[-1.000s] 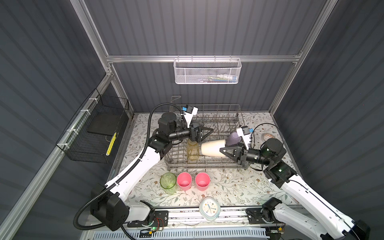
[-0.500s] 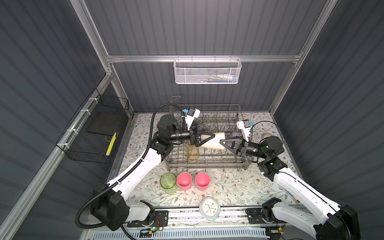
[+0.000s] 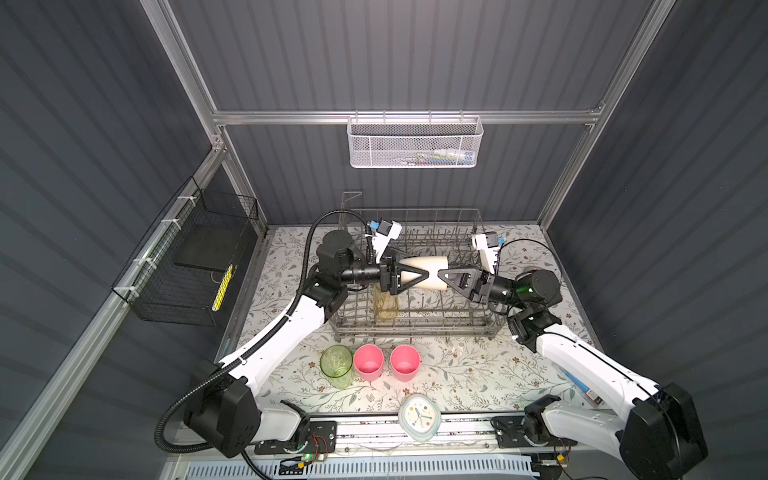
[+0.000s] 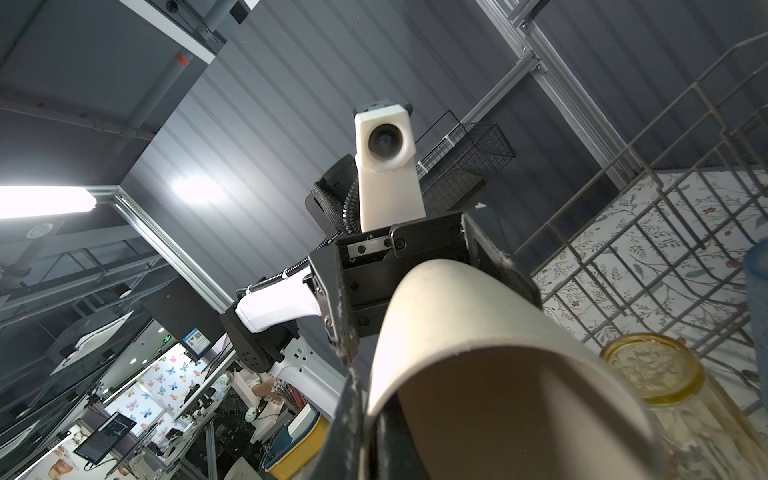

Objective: Load the cups into the dish rack
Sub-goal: 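Close the left gripper on the beige cup while the right gripper opens and withdraws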

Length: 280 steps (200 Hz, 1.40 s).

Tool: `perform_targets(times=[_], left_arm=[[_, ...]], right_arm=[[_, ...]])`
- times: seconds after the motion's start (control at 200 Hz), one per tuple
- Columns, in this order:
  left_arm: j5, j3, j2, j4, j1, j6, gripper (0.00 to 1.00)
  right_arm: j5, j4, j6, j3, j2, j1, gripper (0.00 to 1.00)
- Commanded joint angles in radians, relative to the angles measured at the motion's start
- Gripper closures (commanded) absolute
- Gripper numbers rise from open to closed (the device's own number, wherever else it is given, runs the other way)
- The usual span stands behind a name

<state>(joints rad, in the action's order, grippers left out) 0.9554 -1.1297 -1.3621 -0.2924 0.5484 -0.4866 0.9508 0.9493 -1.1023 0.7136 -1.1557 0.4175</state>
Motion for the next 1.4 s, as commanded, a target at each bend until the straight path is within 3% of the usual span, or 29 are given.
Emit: perform_targets(times=[0.0, 0.4, 0.835, 1.181, 1.396], left_arm=[[0.034, 0.010, -0.008, -0.014, 0.001, 0.006, 0.14], [0.047, 0.018, -0.015, -0.018, 0.001, 0.003, 0.17], [0.051, 0.020, -0.023, -0.044, 0.002, -0.014, 0.31], [0.032, 0.022, -0.008, -0.042, 0.001, -0.009, 0.35], [0.018, 0.018, 0.004, -0.021, 0.002, 0.005, 0.35]], right_arm=[[-0.002, 0.093, -0.031, 0.018, -0.010, -0.005, 0.95], [0.002, 0.117, -0.045, 0.017, -0.017, -0.007, 0.95], [0.030, 0.175, -0.094, 0.007, -0.055, -0.007, 0.91], [0.047, 0.105, -0.050, -0.002, -0.022, -0.020, 0.67], [0.039, -0.139, 0.088, -0.014, 0.115, -0.068, 0.62]])
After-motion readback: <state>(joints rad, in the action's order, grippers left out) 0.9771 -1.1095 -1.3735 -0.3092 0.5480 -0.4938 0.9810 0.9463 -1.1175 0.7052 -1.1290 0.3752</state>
